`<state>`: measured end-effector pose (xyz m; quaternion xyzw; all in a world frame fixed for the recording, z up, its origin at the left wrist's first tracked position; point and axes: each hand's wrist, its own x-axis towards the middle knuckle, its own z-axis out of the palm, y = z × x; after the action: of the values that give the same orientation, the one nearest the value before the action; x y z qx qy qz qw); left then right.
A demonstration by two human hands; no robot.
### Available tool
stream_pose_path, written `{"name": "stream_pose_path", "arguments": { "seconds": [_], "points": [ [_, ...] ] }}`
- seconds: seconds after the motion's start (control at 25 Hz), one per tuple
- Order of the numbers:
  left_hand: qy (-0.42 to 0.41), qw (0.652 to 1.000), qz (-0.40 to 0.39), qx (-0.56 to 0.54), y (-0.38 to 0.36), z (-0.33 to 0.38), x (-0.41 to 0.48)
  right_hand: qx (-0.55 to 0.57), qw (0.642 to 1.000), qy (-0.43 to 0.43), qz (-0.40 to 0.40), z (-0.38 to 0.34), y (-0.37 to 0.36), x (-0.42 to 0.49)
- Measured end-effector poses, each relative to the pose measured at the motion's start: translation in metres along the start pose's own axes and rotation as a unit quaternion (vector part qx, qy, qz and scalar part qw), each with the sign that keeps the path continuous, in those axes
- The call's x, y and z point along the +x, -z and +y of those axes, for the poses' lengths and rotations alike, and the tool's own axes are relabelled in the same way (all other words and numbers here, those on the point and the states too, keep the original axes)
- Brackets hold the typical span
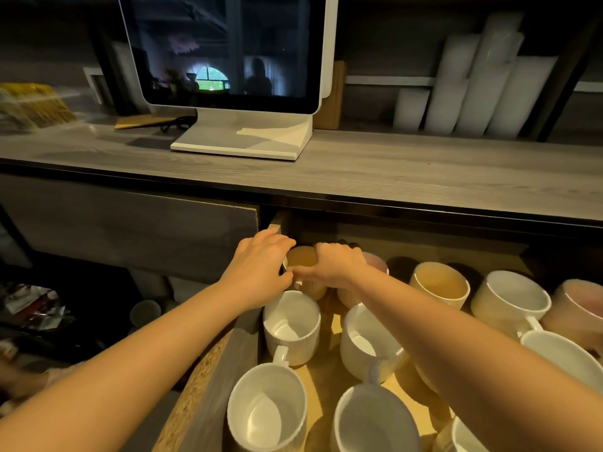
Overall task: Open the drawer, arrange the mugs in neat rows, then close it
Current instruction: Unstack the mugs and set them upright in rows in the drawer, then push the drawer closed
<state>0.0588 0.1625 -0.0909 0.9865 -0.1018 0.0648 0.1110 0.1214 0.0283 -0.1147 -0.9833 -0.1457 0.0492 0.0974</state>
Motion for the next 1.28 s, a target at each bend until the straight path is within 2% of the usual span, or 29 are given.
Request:
{"name": "stream_pose_path", "arguments": {
  "seconds": [0.16, 0.36, 0.6, 0.76, 0.92, 1.08, 1.16, 1.28],
  "points": [
    [-0.022, 0.999, -0.027, 0.023, 0.011, 0.014, -0.01, -0.019, 0.999, 0.046, 0.016, 0.009, 0.026, -0.028],
    [-0.089, 0.993, -0.082, 0.011, 0.036, 0.068, -0.04, -0.007, 0.999, 0.04, -0.002, 0.035, 0.066, -0.096],
    [-0.182, 0.98, -0.062, 0.042, 0.058, 0.137, -0.089, -0.024, 0.999, 0.014, 0.026, 0.066, 0.093, -0.193],
    [-0.216, 0.975, -0.06, 0.011, 0.059, 0.166, -0.129, -0.036, 0.998, 0.008, 0.051, 0.08, 0.092, -0.256],
    [-0.208, 0.974, -0.088, -0.004, 0.053, 0.173, -0.168, -0.025, 0.996, -0.001, 0.082, 0.081, 0.077, -0.315],
    [-0.178, 0.981, -0.07, 0.039, 0.035, 0.169, -0.198, -0.057, 0.992, -0.008, 0.115, 0.083, 0.057, -0.358],
    [-0.154, 0.986, -0.029, 0.055, 0.022, 0.166, -0.202, -0.072, 0.984, -0.022, 0.161, 0.086, 0.044, -0.368],
    [-0.161, 0.98, 0.028, 0.113, 0.009, 0.166, -0.198, -0.118, 0.972, -0.035, 0.201, 0.095, 0.029, -0.369]
  ]
}}
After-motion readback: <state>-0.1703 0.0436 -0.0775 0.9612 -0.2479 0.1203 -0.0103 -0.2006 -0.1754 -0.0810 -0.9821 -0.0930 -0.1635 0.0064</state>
